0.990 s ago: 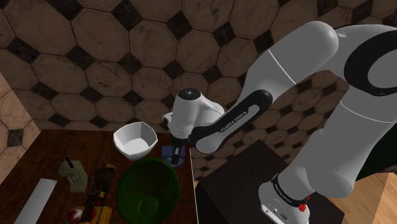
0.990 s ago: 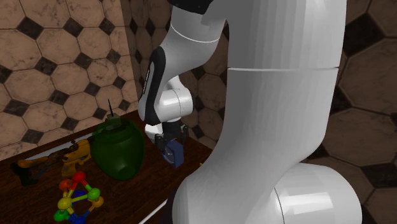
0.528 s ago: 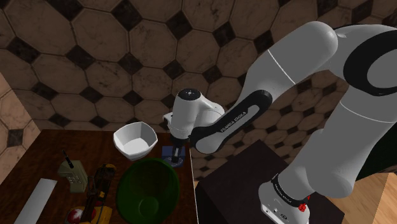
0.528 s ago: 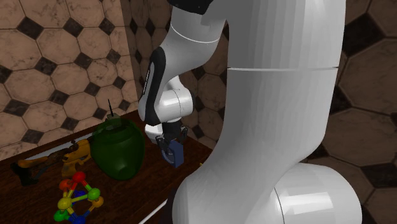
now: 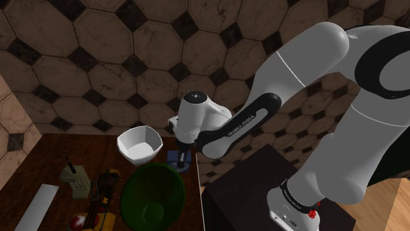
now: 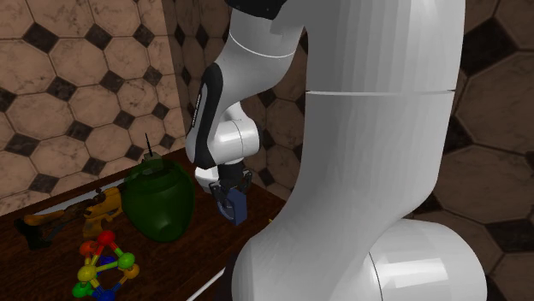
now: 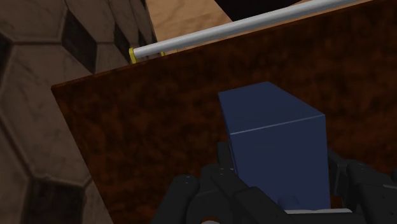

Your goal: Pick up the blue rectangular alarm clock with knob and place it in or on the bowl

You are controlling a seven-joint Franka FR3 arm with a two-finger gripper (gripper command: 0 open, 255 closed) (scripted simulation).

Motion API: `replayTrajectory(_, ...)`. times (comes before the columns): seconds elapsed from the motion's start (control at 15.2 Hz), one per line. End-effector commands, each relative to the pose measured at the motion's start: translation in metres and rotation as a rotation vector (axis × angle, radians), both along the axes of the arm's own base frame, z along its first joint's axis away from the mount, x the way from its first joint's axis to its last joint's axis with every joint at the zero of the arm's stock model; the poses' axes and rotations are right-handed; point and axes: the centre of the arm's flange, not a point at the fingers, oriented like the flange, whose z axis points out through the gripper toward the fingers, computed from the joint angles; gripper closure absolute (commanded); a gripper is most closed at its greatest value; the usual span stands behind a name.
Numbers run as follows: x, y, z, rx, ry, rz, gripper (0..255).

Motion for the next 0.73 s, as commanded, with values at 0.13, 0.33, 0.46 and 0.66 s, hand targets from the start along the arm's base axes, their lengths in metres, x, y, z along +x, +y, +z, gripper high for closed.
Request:
replayTrajectory(0.13, 0.000, -0.001, 0.010, 0.000, 0.001, -0.002, 255)
replayTrajectory(0.33, 0.000, -0.001, 0.026, 0.000, 0.001, -0.002, 255)
replayTrajectory(0.46, 0.000, -0.001, 0.037, 0.000, 0.001, -0.002, 255)
replayTrajectory(0.66, 0.000, -0.001, 0.052, 0.000, 0.001, -0.002, 255)
